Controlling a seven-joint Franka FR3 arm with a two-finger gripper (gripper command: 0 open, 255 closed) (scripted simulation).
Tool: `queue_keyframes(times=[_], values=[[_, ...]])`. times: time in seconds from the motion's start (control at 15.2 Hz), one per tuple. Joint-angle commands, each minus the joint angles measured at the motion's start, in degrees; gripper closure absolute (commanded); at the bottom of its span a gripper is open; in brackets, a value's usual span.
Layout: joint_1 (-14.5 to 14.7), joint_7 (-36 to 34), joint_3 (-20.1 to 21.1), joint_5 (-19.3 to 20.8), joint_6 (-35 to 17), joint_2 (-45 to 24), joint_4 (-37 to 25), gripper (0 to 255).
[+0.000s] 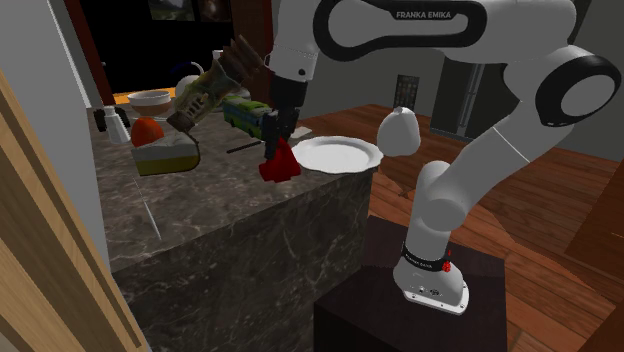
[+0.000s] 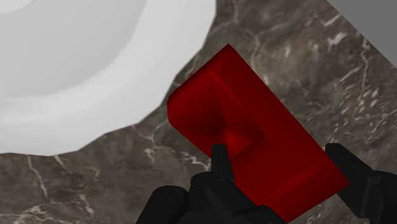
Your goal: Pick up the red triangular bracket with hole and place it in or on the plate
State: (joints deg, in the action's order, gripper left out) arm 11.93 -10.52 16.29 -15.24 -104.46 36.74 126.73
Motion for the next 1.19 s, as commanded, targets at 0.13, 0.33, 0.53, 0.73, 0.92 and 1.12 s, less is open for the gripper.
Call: queue_keyframes(times=[0.13, 0.33, 0.53, 0.73, 0.92, 1.12], values=[[-0.03, -0.07, 0.03, 0.06, 0.01, -0.09, 0.10, 255], [-0.04, -0.03, 0.02, 0.06, -0.04, -0.11, 0.14, 255], [-0.12, -0.09, -0.11, 0.18, 0.75, -0.23, -0.77, 255], [-0.29, -0.39, -0.33, 0.51, 2.88, -0.84, -3.52, 255], [-0.45, -0.71, -0.54, 0.83, 5.01, -1.54, -6.35, 255], [-0.62, -1.04, -0.71, 1.14, 7.14, -2.34, -9.29, 255]])
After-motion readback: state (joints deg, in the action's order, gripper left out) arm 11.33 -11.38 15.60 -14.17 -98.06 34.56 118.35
